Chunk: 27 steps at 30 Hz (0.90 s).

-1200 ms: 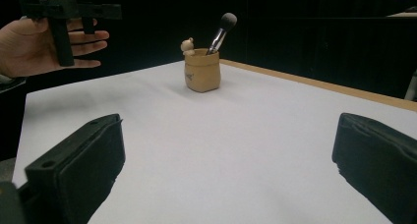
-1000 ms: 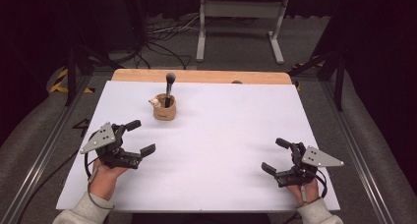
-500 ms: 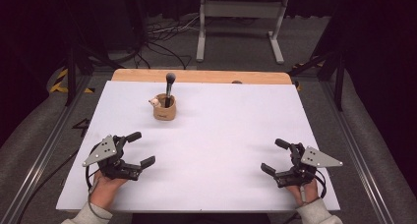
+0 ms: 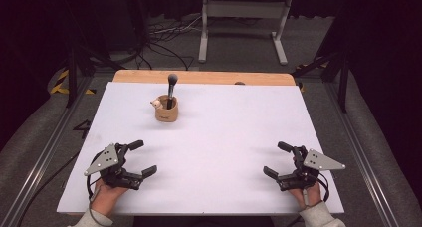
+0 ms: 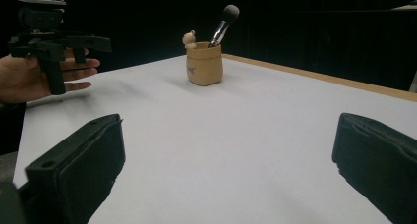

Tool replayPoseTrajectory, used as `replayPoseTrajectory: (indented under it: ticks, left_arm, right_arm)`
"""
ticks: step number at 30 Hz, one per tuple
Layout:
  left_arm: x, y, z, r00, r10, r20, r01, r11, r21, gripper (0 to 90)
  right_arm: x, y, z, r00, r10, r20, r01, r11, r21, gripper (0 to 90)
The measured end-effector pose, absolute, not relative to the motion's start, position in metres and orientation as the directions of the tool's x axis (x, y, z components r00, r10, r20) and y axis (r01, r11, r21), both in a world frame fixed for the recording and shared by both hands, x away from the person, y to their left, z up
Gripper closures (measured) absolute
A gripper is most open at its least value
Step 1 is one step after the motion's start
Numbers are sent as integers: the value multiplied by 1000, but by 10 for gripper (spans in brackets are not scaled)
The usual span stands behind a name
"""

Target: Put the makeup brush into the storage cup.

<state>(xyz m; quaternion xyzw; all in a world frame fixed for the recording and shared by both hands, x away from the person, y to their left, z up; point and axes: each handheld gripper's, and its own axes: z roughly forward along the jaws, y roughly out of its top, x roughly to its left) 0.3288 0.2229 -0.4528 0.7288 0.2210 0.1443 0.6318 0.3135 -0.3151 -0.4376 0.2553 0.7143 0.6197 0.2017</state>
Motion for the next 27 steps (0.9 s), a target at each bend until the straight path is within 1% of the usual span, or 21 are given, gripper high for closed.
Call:
replayPoseTrajectory:
  ticks: [9,11,17,22,27]
  left_arm:
    - [327,220,-456,866,495,-72,141,-103,985,24]
    - [327,219,-457,869,487,-83,142,-87,986,25]
    - [326,219,-457,872,487,-55,110,-86,990,30]
    - [327,219,-459,869,488,-76,132,-81,988,27]
    - [327,220,-458,870,488,-73,125,-77,989,26]
  right_arm:
    - [314,-313,-440,-797,604,25,117,114,987,0]
    - [313,-312,-441,-798,602,30,122,112,986,0]
    - [315,-312,-443,-796,604,40,135,114,984,0]
    - [315,-312,-444,-796,603,41,140,118,983,0]
    - [315,-311,-444,-797,602,42,142,120,983,0]
